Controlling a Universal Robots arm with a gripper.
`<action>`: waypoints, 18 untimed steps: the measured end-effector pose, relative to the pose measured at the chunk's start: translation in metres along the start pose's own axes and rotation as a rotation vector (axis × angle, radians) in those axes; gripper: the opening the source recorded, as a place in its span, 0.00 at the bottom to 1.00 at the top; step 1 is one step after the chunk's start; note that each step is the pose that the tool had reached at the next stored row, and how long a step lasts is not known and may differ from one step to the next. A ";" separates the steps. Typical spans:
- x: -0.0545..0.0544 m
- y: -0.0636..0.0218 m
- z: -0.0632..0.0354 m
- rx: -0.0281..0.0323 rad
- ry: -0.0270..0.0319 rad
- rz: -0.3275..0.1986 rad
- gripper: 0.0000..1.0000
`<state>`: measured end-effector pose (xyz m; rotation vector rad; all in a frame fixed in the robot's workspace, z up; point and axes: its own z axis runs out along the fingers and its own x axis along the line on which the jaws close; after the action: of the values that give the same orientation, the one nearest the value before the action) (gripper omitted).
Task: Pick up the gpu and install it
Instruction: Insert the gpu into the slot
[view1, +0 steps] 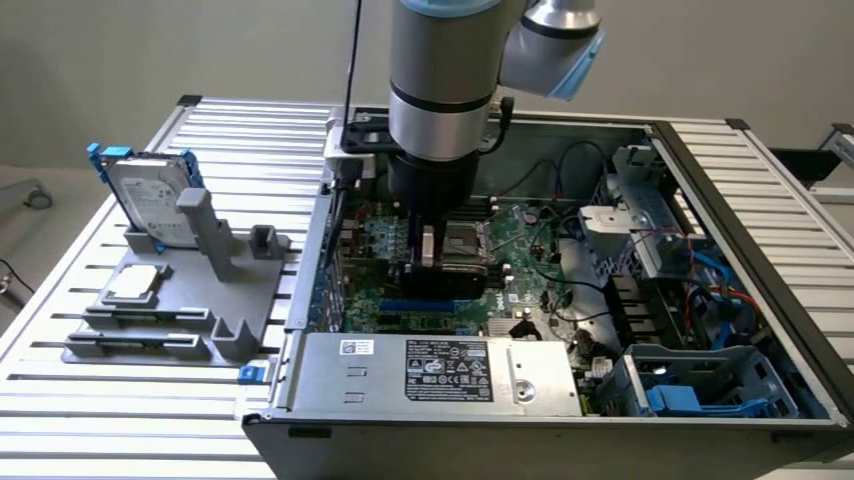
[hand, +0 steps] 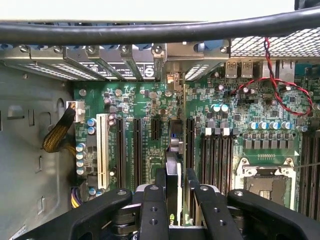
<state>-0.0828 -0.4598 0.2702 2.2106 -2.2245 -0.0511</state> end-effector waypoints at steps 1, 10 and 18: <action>0.000 0.0000 0.0001 -0.0008 -0.0001 0.000 0.27; 0.001 -0.0001 0.0014 -0.0073 -0.0005 0.000 0.27; 0.003 -0.0001 0.0024 -0.0088 -0.0004 0.000 0.27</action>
<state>-0.0828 -0.4627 0.2677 2.2061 -2.2203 -0.0611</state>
